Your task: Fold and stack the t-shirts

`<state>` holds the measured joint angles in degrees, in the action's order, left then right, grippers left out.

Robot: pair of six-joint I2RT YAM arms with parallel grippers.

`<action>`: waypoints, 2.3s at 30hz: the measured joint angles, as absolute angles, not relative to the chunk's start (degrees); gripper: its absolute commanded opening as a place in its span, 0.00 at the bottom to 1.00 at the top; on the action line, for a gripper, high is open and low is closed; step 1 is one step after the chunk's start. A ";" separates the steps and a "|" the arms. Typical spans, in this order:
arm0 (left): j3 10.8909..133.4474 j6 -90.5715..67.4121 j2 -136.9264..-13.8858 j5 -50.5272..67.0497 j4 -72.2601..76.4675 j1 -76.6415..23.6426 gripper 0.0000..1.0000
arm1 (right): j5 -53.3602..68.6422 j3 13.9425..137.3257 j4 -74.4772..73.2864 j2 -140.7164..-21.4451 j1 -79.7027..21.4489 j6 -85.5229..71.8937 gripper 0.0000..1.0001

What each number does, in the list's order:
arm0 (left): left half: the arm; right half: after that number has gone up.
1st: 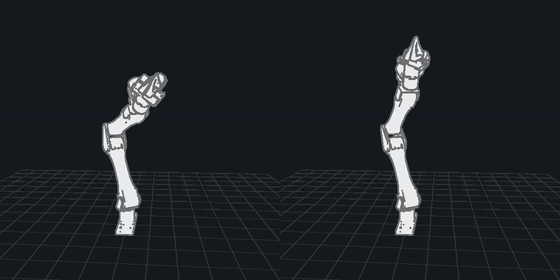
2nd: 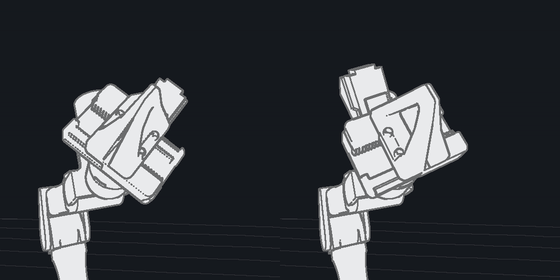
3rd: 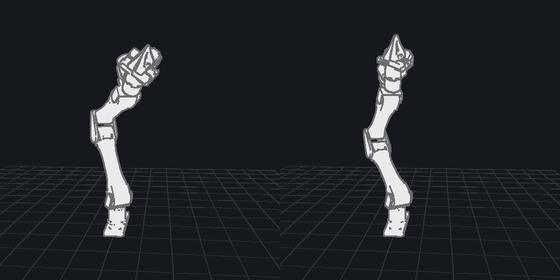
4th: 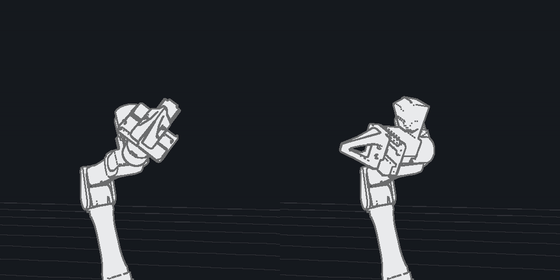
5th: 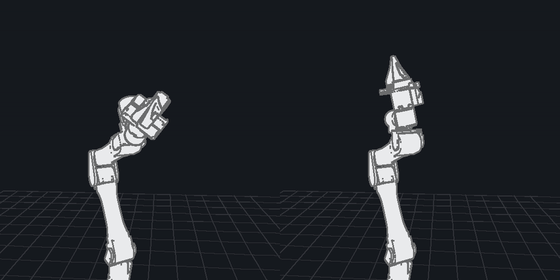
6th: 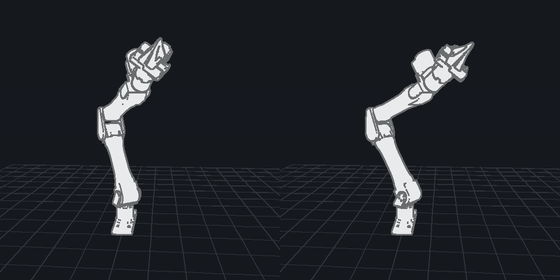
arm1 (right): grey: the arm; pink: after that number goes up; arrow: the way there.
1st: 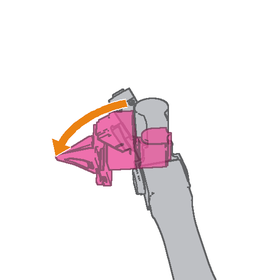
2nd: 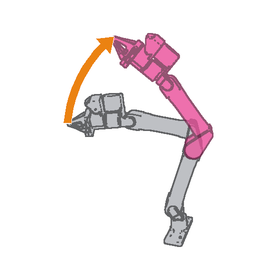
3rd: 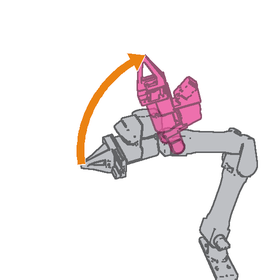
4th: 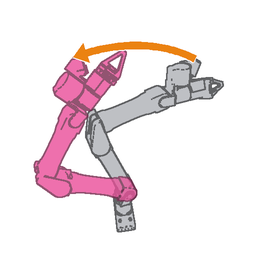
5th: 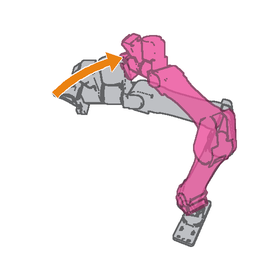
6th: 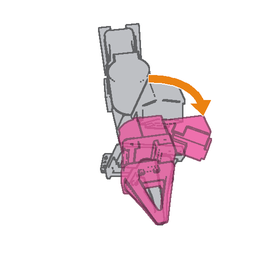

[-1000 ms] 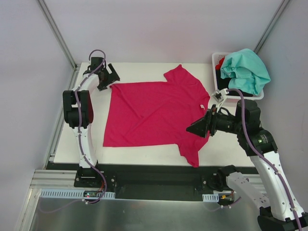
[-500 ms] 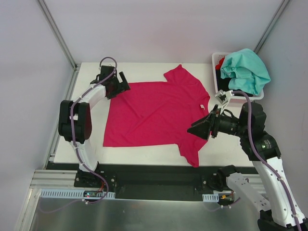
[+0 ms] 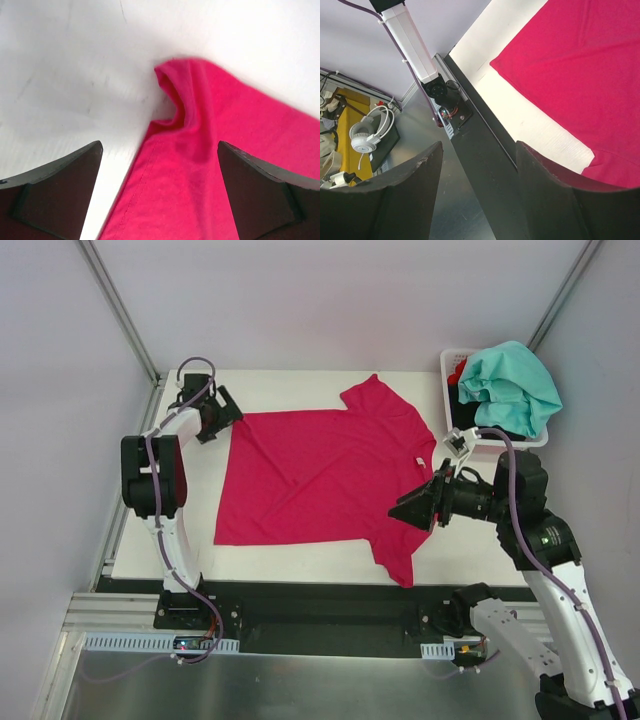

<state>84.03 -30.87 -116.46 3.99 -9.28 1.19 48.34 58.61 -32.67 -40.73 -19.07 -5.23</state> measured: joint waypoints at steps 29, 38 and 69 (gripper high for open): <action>90.35 -36.58 -123.20 5.37 0.16 1.98 0.99 | 48.31 59.81 -35.14 -43.48 -19.07 -2.72 0.64; 90.70 -40.60 -126.15 7.46 3.90 2.35 0.99 | 48.29 59.90 -35.53 -44.05 -19.07 -2.24 0.64; 88.60 -53.01 -127.63 14.59 16.80 6.11 0.99 | 47.66 62.11 -38.57 -46.83 -19.07 0.64 0.64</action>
